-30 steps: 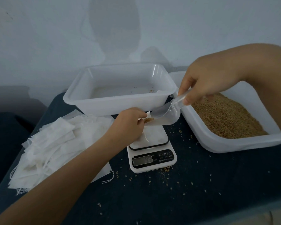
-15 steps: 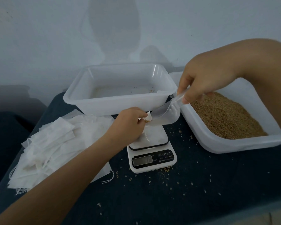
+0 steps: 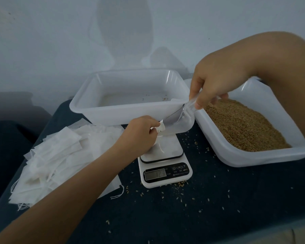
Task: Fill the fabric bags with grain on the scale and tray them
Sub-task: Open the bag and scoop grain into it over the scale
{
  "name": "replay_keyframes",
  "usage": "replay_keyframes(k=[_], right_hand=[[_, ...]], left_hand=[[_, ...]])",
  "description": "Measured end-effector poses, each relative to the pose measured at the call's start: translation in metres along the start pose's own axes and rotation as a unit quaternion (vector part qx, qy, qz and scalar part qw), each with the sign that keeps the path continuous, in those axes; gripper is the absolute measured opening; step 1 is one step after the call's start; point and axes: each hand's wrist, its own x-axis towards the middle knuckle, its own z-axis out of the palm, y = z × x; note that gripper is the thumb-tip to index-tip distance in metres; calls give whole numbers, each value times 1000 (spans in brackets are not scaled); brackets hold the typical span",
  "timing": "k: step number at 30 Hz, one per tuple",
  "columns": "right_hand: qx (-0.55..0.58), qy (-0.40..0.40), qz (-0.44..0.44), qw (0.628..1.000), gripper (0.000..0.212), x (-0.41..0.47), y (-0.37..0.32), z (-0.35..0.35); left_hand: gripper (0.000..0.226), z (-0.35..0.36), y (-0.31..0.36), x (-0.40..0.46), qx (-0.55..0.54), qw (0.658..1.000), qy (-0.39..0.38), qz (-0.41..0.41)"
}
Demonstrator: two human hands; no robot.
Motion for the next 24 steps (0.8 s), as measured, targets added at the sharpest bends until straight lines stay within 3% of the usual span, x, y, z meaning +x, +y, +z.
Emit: replay_keyframes(k=[14, 19, 24], right_hand=[[-32, 10, -13, 999, 12, 7, -2, -7], [46, 19, -34, 998, 14, 0, 27, 18], [193, 35, -44, 980, 47, -13, 62, 65]], left_hand=[[33, -1, -4, 0, -11, 1000, -4, -12], [32, -5, -6, 1, -37, 999, -6, -36], [33, -7, -9, 3, -62, 997, -10, -52]])
